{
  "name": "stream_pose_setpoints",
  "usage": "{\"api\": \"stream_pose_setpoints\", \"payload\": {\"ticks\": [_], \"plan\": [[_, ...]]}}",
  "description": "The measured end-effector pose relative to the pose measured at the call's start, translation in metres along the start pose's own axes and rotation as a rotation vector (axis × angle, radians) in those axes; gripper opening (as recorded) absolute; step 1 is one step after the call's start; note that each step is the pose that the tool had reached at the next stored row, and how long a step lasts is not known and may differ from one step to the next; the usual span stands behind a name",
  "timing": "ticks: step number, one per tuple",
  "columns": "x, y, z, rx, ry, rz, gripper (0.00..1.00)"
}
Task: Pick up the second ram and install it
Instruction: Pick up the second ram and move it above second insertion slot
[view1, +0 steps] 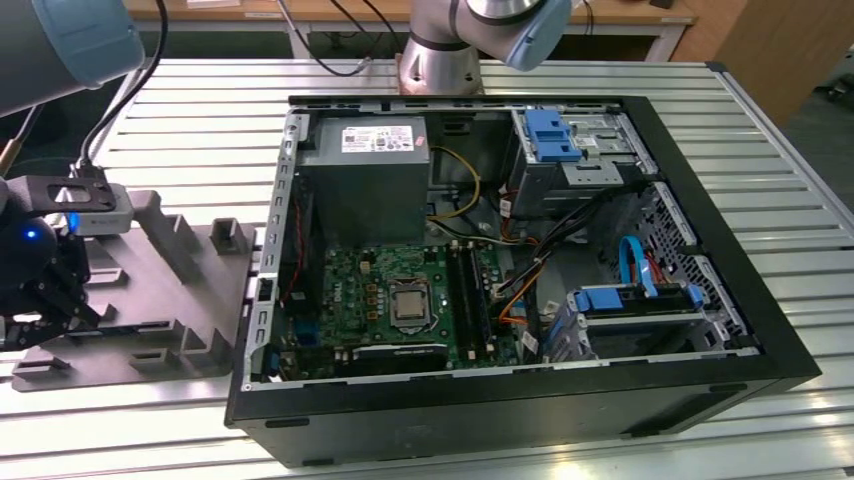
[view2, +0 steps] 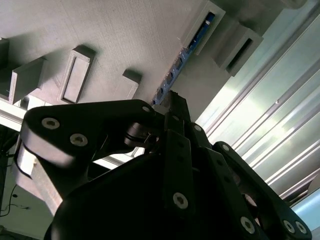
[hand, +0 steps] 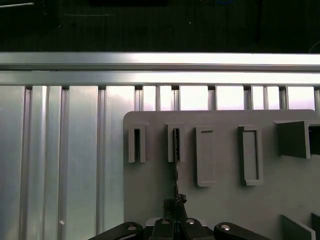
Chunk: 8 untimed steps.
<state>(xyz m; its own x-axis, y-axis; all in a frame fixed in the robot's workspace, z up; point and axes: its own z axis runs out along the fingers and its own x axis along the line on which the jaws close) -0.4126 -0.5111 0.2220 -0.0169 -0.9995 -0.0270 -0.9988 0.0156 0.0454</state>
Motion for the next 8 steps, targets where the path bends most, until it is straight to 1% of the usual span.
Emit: {"api": "stream_pose_setpoints", "payload": {"ticks": [1, 2, 3, 5, 6, 7, 8], "plan": [[0.0, 0.0, 0.0, 0.0, 0.0, 0.0, 0.11], [0.0, 0.0, 0.0, 0.0, 0.0, 0.0, 0.16], [0.0, 0.0, 0.0, 0.0, 0.0, 0.0, 0.16], [0.0, 0.0, 0.0, 0.0, 0.0, 0.0, 0.29], [0.0, 0.0, 0.0, 0.0, 0.0, 0.0, 0.29], [0.0, 0.0, 0.0, 0.0, 0.0, 0.0, 0.35], [0.0, 0.0, 0.0, 0.0, 0.0, 0.0, 0.35]]}}
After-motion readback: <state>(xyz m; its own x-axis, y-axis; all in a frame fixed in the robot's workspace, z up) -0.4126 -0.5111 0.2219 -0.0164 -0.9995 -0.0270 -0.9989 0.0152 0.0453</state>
